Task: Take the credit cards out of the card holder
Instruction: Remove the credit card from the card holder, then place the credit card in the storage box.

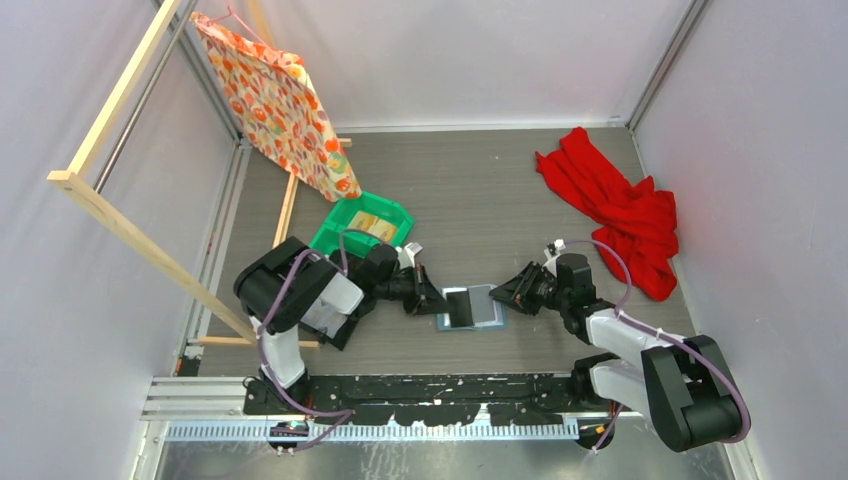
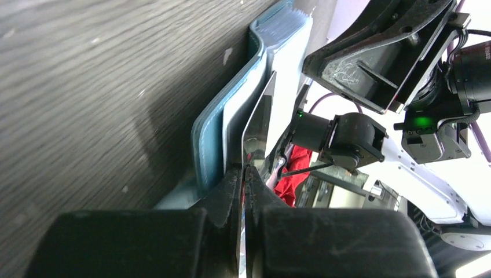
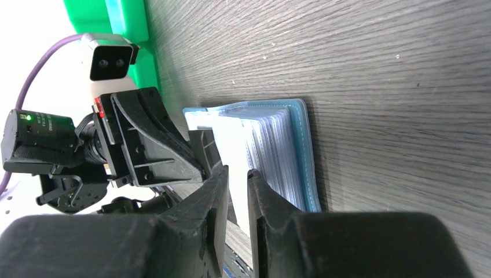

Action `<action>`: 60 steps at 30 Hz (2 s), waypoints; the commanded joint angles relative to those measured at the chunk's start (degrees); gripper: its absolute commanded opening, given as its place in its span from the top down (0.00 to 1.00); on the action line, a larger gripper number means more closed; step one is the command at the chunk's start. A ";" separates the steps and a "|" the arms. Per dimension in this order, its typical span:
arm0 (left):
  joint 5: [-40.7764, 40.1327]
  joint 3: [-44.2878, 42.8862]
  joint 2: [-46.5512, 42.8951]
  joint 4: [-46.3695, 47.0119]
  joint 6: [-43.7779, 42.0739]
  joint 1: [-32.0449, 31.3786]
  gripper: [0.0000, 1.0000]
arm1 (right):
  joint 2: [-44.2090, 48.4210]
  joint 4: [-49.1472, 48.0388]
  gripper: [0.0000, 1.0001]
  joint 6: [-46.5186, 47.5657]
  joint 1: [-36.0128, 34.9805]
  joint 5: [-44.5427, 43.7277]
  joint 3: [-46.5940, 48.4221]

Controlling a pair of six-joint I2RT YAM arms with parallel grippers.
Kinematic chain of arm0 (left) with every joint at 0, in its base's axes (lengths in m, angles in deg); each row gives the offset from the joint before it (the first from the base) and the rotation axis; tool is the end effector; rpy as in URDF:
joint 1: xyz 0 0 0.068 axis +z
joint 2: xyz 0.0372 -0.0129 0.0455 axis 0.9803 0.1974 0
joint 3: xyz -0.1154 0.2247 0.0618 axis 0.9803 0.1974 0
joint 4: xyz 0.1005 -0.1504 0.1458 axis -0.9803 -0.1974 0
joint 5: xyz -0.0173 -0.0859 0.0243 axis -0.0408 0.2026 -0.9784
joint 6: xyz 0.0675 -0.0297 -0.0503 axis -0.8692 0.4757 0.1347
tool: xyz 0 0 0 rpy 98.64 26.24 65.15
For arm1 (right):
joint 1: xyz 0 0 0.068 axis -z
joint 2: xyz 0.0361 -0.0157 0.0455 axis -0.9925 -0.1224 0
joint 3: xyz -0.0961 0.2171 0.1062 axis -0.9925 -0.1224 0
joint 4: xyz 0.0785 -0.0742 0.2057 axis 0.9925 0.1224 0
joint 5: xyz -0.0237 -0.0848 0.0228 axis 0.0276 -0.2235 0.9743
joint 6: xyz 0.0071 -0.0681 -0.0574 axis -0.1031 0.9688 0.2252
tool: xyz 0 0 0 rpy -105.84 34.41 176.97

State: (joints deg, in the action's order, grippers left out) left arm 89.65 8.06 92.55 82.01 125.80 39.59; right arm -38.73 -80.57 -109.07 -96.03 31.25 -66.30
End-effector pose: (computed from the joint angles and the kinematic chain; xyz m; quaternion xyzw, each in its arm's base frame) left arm 0.2170 -0.2422 0.0939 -0.0630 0.8304 -0.5532 0.0197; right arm 0.1853 0.0843 0.1179 0.1998 0.8501 0.4328 0.2237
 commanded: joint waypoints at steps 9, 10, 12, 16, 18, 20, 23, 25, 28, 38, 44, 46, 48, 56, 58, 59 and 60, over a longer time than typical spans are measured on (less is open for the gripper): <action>-4.96 0.10 -14.56 -23.20 -8.62 1.32 0.99 | -1.16 5.29 0.76 2.92 -0.54 -3.48 -0.14; -5.19 -0.41 -15.53 -24.54 -9.00 1.40 1.00 | -0.55 5.87 0.76 3.07 -0.51 -3.31 0.06; -5.48 -1.42 -17.24 -26.54 -9.25 1.35 1.00 | 2.05 9.21 0.73 4.13 -0.56 -3.40 1.26; -6.02 -3.54 -19.53 -30.34 -10.01 1.36 0.99 | 10.09 20.69 0.55 6.59 -0.54 -4.65 5.65; -5.98 -4.36 -20.22 -31.40 -10.05 1.37 1.00 | 13.44 26.29 0.48 8.62 -0.55 -5.44 8.50; -5.77 -5.04 -20.54 -32.02 -9.94 1.32 1.00 | 15.23 29.79 0.42 9.80 -0.49 -5.19 10.61; -5.19 -5.94 -21.79 -32.28 -9.47 1.17 0.99 | 15.87 30.98 0.37 9.64 -0.56 -3.55 12.83; -4.84 -6.97 -23.50 -34.08 -9.63 1.09 0.99 | 16.11 30.86 0.36 9.12 -0.59 -2.72 14.09; -4.29 -9.67 -27.87 -39.69 -11.85 0.99 0.99 | 14.86 29.88 0.36 9.10 -0.62 1.69 16.62; -0.86 -15.68 -36.01 -49.04 -13.83 1.03 0.99 | 12.04 3.50 0.21 -5.00 -0.82 16.42 14.46; -0.37 -16.79 -37.63 -49.00 -12.41 1.05 0.99 | 10.21 -6.37 0.20 -10.62 -1.47 20.29 13.63; -0.16 -16.94 -38.03 -48.28 -11.74 1.02 0.99 | 8.70 -11.79 0.21 -13.63 -2.24 22.27 12.97; 0.16 -16.78 -38.24 -47.19 -10.96 1.05 1.00 | 6.73 -14.03 0.22 -14.67 -3.55 24.07 13.39; 0.75 -16.02 -38.66 -43.13 -8.59 0.98 0.99 | 1.59 -16.14 0.28 -13.86 -10.51 24.26 13.96; 0.38 -16.22 -38.85 -43.37 -8.71 1.00 0.99 | 1.47 -17.26 0.35 -14.39 -10.80 23.55 13.43; 0.36 -16.30 -38.86 -43.48 -8.85 1.00 0.99 | 1.46 -18.06 0.39 -14.99 -10.84 23.41 13.27; 0.35 -16.32 -38.86 -43.64 -8.90 0.99 0.99 | 1.54 -18.61 0.44 -15.30 -10.85 23.15 13.10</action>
State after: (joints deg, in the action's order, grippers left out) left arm 88.47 -6.47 55.66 35.61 116.20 40.71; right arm -37.46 -93.44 -122.75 -106.54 54.20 -52.82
